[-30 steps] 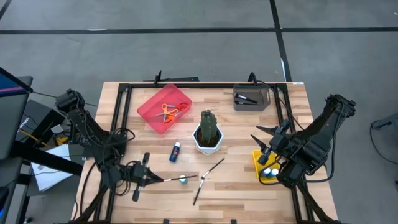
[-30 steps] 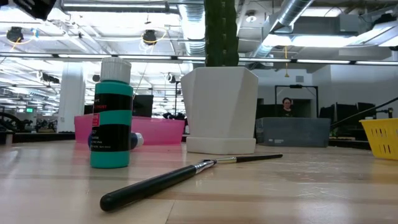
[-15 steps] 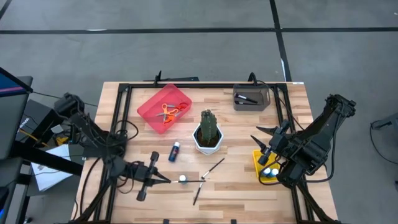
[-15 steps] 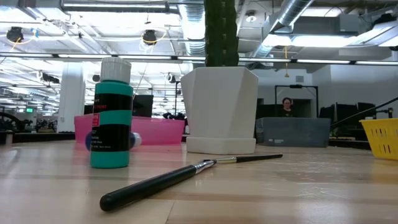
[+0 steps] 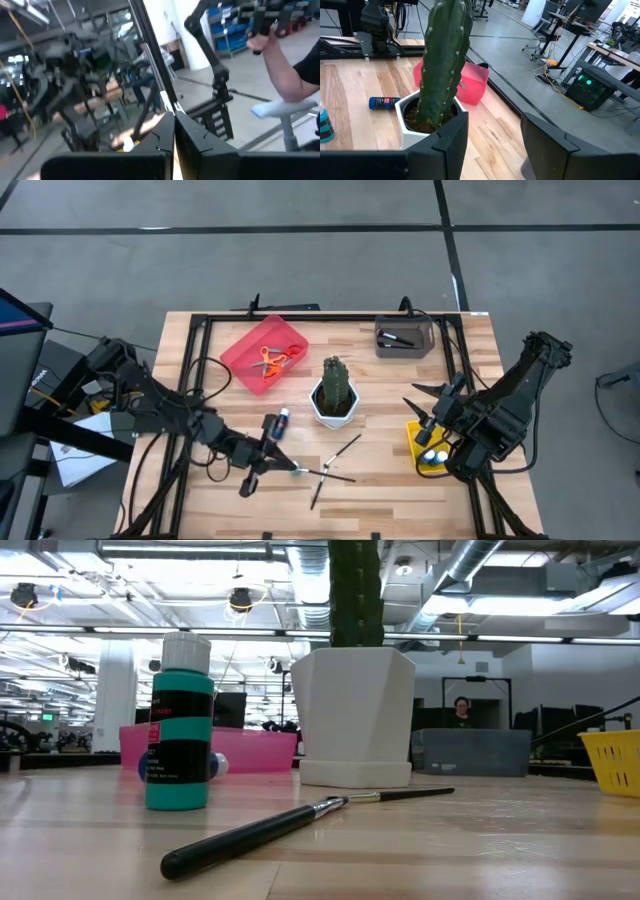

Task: Pick & Place Paint Supplies
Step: Put the eyeshadow brush into the black bin

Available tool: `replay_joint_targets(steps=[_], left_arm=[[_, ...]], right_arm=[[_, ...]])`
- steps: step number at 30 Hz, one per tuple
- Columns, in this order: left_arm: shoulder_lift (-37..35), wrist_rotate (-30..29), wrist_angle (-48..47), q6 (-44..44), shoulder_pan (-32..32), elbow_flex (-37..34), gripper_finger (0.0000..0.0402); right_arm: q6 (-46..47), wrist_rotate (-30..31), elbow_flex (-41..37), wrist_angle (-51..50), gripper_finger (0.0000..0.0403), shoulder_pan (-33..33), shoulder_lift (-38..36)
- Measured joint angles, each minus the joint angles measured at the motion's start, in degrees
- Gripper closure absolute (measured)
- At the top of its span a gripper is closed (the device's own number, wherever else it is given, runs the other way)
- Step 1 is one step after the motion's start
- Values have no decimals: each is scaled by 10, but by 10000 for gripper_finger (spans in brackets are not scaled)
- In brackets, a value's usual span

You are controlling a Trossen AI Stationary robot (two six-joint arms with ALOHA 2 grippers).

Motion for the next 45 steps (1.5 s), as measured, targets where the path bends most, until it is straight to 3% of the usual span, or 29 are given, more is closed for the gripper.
replay_joint_targets(steps=[10, 14, 19, 25, 35, 41, 45], left_arm=[[0, 119, 54, 41, 74, 25, 401], [0, 125, 76, 58, 81, 25, 401], [40, 123, 129, 78, 73, 25, 401], [113, 70, 146, 123, 49, 70, 401], [190, -92, 169, 227, 6, 139, 401], [220, -124, 227, 260, 9, 139, 401], [221, -126, 229, 267, 9, 139, 401]], right_arm=[[0, 0, 0, 0, 226, 0, 0], [-17, 6, 0, 9, 226, 0, 0], [-102, 15, 0, 78, 226, 0, 0], [-207, 14, 0, 168, 226, 0, 1], [-378, 16, -15, 317, 225, 17, 1], [-518, 16, -15, 445, 225, 38, 28], [-679, -13, -15, 608, 225, 36, 62]])
